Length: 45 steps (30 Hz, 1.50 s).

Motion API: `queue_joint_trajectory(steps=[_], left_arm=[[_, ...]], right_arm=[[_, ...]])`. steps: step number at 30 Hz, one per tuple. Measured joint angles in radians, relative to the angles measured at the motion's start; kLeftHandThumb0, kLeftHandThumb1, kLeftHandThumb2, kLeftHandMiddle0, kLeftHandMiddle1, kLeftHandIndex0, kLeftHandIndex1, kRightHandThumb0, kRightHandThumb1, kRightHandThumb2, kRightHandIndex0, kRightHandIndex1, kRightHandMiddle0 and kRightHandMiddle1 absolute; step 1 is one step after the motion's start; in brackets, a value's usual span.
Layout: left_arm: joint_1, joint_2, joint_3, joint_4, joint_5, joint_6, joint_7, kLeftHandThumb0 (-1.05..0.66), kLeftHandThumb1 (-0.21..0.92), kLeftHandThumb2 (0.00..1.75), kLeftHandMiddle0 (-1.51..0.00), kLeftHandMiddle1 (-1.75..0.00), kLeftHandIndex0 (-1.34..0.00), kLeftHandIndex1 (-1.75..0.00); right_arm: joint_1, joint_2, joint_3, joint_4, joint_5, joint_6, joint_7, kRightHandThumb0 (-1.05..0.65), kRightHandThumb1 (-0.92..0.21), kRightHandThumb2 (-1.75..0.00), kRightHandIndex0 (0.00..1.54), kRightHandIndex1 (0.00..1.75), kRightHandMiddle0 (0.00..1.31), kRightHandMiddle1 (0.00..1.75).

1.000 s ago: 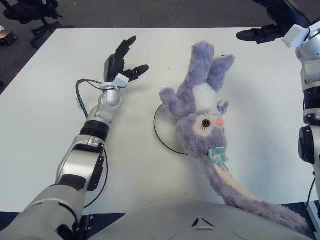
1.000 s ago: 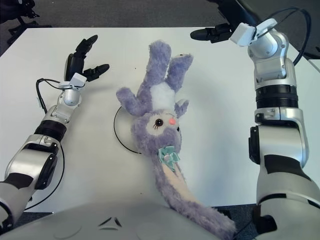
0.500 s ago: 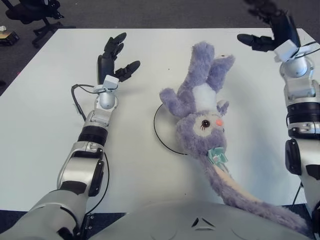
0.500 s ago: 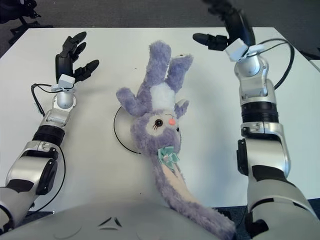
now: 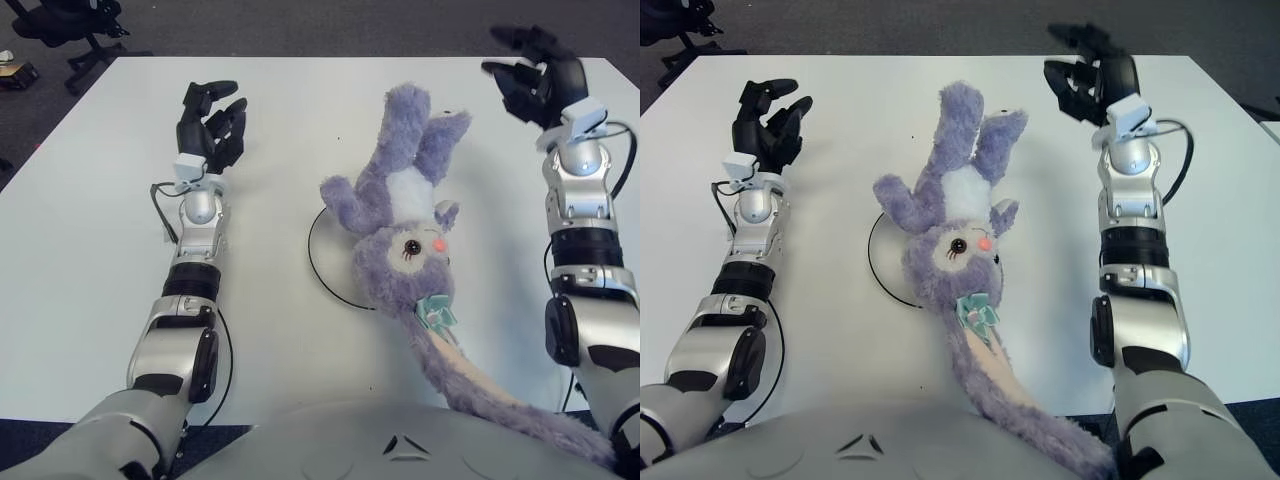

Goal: Put the doll into the plate.

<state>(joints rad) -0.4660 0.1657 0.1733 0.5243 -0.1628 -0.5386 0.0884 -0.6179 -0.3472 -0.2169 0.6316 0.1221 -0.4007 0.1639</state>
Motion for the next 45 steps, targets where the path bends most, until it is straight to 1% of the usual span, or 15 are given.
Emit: queue_joint_trajectory(steps=[6,7,8,9,12,14,21,23,28,32,35,37,40,42,45], left_arm=[[0.004,-0.025,0.007,-0.003,-0.012,0.000,-0.028,-0.01,0.92,0.26,-0.54,-1.39,-0.36,-1.38],[0.003,-0.028,0.009,-0.003,-0.013,0.000,-0.031,-0.01,0.92,0.26,-0.54,-1.39,-0.37,-1.37],[0.004,-0.030,0.012,-0.003,-0.016,-0.001,-0.035,-0.01,0.92,0.25,-0.55,-1.39,-0.37,-1.36],[0.004,-0.032,0.015,-0.002,-0.018,-0.002,-0.040,-0.01,0.92,0.25,-0.55,-1.40,-0.38,-1.34],[0.004,-0.039,0.027,0.005,-0.024,-0.011,-0.050,-0.01,0.92,0.24,-0.55,-1.40,-0.39,-1.33],[0.004,-0.044,0.031,0.012,-0.025,-0.015,-0.056,0.00,0.92,0.24,-0.56,-1.40,-0.39,-1.32],[0.004,-0.061,0.035,0.027,-0.024,-0.022,-0.071,0.00,0.92,0.24,-0.56,-1.40,-0.40,-1.32],[0.004,-0.063,0.039,0.032,-0.024,-0.026,-0.075,-0.01,0.91,0.24,-0.56,-1.41,-0.41,-1.29],[0.006,-0.074,0.054,0.102,-0.026,-0.078,-0.093,-0.01,0.91,0.25,-0.57,-1.43,-0.44,-1.25],[-0.001,-0.076,0.057,0.122,-0.026,-0.098,-0.107,-0.01,0.90,0.25,-0.57,-1.44,-0.44,-1.24],[-0.004,-0.076,0.061,0.133,-0.025,-0.111,-0.113,-0.01,0.90,0.25,-0.57,-1.44,-0.45,-1.23],[-0.001,-0.077,0.062,0.136,-0.027,-0.116,-0.124,-0.01,0.90,0.25,-0.57,-1.45,-0.45,-1.22],[0.018,-0.083,0.056,0.113,-0.033,-0.117,-0.160,-0.01,0.90,0.26,-0.56,-1.46,-0.46,-1.22],[0.040,-0.090,0.049,0.090,-0.034,-0.118,-0.179,-0.01,0.83,0.39,-0.55,-1.50,-0.44,-1.26],[0.059,-0.097,0.043,0.063,-0.034,-0.117,-0.194,-0.01,0.80,0.47,-0.54,-1.53,-0.42,-1.28]], right_arm=[[0.001,0.034,-0.007,0.100,0.021,-0.028,0.036,-0.35,-0.92,-0.51,1.07,0.12,0.20,1.73],[0.001,0.036,-0.008,0.107,0.022,-0.032,0.039,-0.35,-0.92,-0.52,1.05,0.20,0.20,1.73],[0.000,0.040,-0.013,0.114,0.027,-0.037,0.046,-0.35,-0.92,-0.52,0.99,0.35,0.20,1.73],[0.000,0.045,-0.018,0.119,0.034,-0.043,0.049,-0.35,-0.92,-0.52,0.87,0.67,0.19,1.74],[0.000,0.070,-0.030,0.134,0.060,-0.072,0.062,-0.35,-0.92,-0.52,0.77,0.95,0.19,1.74],[0.000,0.087,-0.035,0.145,0.070,-0.087,0.067,-0.35,-0.92,-0.53,0.75,1.02,0.19,1.75],[0.002,0.114,-0.037,0.170,0.078,-0.106,0.082,-0.35,-0.92,-0.53,0.72,1.10,0.19,1.75],[0.003,0.117,-0.042,0.177,0.083,-0.112,0.086,-0.35,-0.92,-0.52,0.71,1.15,0.20,1.74],[0.019,0.142,-0.068,0.229,0.110,-0.167,0.105,-0.35,-0.92,-0.51,0.69,1.24,0.21,1.74],[0.045,0.156,-0.071,0.259,0.112,-0.182,0.113,-0.35,-0.92,-0.50,0.68,1.28,0.22,1.73],[0.045,0.158,-0.072,0.264,0.111,-0.190,0.118,-0.35,-0.92,-0.50,0.67,1.29,0.22,1.73],[0.051,0.159,-0.073,0.262,0.109,-0.208,0.114,-0.35,-0.92,-0.48,0.65,1.38,0.24,1.71],[0.073,0.161,-0.067,0.238,0.086,-0.236,0.081,-0.34,-0.92,-0.48,0.63,1.46,0.24,1.71],[0.091,0.162,-0.064,0.213,0.073,-0.252,0.064,-0.34,-0.92,-0.49,0.62,1.51,0.23,1.72],[0.108,0.162,-0.061,0.187,0.061,-0.259,0.050,-0.34,-0.92,-0.49,0.61,1.54,0.23,1.72]])
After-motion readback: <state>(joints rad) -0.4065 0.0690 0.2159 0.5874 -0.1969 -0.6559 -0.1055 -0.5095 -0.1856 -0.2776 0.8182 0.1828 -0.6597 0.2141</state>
